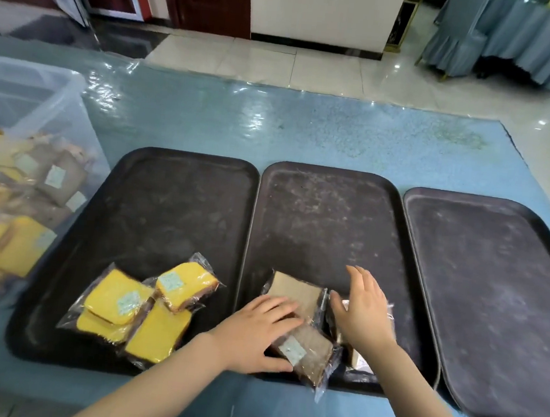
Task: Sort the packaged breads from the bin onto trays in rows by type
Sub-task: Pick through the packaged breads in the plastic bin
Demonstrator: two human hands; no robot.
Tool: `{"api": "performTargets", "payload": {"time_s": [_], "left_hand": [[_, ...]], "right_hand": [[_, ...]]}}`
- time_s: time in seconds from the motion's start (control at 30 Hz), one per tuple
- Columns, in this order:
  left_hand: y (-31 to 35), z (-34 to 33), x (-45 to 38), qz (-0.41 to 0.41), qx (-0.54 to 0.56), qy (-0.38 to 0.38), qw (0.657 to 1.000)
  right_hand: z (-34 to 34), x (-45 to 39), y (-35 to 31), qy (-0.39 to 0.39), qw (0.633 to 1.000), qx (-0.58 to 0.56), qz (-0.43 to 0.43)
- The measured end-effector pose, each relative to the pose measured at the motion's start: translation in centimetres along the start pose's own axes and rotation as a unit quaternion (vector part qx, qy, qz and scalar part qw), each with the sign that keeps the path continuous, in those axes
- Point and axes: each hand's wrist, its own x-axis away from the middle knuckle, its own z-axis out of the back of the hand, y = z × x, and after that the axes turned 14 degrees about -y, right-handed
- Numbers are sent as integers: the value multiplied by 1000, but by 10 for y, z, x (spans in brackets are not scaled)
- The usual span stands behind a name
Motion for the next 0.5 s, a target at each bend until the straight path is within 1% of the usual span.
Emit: {"api": "performTargets", "payload": {"time_s": [0.2, 0.33, 0.43, 0.5], "left_hand": [[-69, 17, 59, 80, 9, 63, 995], [-126, 26, 128, 114, 27, 103, 988], [-165, 39, 185, 130, 60, 169, 975], [-185, 51, 218, 140, 65, 192, 969]], "right_hand": [[-20, -18, -104, 10, 998, 26, 53], [-41, -22, -185, 7, 999, 24, 42], [-60, -18, -253, 11, 999, 0, 45], [-69, -17, -296, 11, 998, -12, 53]]}}
